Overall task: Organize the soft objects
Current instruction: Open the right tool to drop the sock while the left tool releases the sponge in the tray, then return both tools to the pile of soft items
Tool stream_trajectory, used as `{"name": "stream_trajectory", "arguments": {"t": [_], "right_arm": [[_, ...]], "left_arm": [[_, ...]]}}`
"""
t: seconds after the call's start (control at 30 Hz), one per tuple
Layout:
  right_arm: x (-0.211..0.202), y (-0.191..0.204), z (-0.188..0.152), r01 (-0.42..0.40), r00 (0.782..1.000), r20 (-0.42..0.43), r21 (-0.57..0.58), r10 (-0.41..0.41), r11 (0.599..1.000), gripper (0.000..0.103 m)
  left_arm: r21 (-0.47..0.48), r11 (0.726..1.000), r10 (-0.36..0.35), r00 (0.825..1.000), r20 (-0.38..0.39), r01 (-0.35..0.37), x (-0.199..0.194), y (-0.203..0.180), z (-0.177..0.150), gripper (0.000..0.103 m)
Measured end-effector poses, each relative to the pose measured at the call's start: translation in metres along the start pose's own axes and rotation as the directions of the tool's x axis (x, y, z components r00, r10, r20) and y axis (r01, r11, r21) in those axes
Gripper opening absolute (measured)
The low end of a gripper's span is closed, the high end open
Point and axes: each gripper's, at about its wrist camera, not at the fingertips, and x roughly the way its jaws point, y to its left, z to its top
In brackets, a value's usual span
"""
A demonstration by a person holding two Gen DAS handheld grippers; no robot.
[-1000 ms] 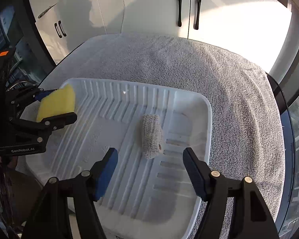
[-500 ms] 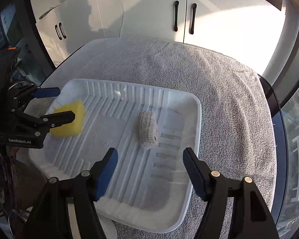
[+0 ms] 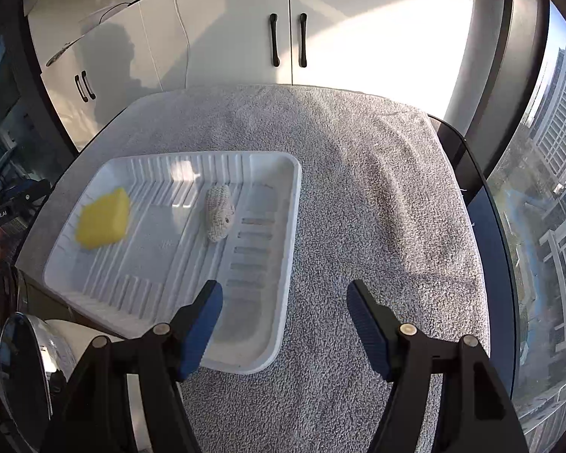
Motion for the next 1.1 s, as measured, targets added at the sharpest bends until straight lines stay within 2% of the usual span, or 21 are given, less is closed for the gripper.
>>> {"name": "stream_trajectory", "arguments": {"t": [0.1, 0.2, 0.27, 0.33, 0.43, 0.6, 0.77, 0.97, 1.1], "right_arm": [[-0.011, -0.011, -0.019, 0.025, 1.0, 0.008, 0.027, -0.025, 0.999, 0.071], [-0.019, -0.022, -0.04, 0.047, 0.999, 0.002, 0.057, -0.047, 0.997, 0.071], [-0.024, -0.029, -0.054, 0.064, 0.998, -0.006, 0.077, -0.064, 0.995, 0.071], [-0.03, -0.037, -0.069, 0.085, 0.996, -0.015, 0.088, -0.084, 0.992, 0.071], [-0.04, -0.045, -0.092, 0.12, 0.993, -0.034, 0.108, -0.117, 0.987, 0.071], [-0.063, -0.052, -0.134, 0.152, 0.988, -0.041, 0.147, -0.147, 0.977, 0.072], [-0.092, -0.036, -0.174, 0.143, 0.99, -0.026, 0.142, -0.14, 0.98, 0.072], [-0.108, -0.007, -0.21, 0.121, 0.992, -0.035, 0.11, -0.118, 0.987, 0.073], [-0.116, 0.011, -0.223, 0.07, 0.997, -0.029, 0.109, -0.067, 0.992, 0.074]], "left_arm": [[-0.012, 0.997, 0.082, 0.997, -0.002, -0.082, -0.005, 0.016, -0.021, 0.088], [-0.022, 0.994, 0.108, 0.994, -0.015, -0.109, -0.014, 0.027, -0.042, 0.087], [-0.021, 0.986, 0.163, 0.986, -0.025, -0.163, -0.021, 0.031, -0.057, 0.087], [0.004, 0.971, 0.237, 0.97, -0.044, -0.237, -0.03, 0.036, -0.073, 0.087], [0.034, 0.961, 0.275, 0.96, -0.052, -0.274, -0.046, 0.041, -0.101, 0.087], [0.094, 0.965, 0.25, 0.967, -0.059, -0.243, -0.078, 0.033, -0.15, 0.087], [0.129, 0.972, 0.205, 0.976, -0.078, -0.194, -0.107, 0.021, -0.19, 0.087], [0.149, 0.986, 0.085, 0.992, -0.089, -0.071, -0.143, -0.008, -0.22, 0.087], [0.219, 0.974, -0.051, 0.997, -0.052, 0.061, -0.175, -0.049, -0.233, 0.087]]}}
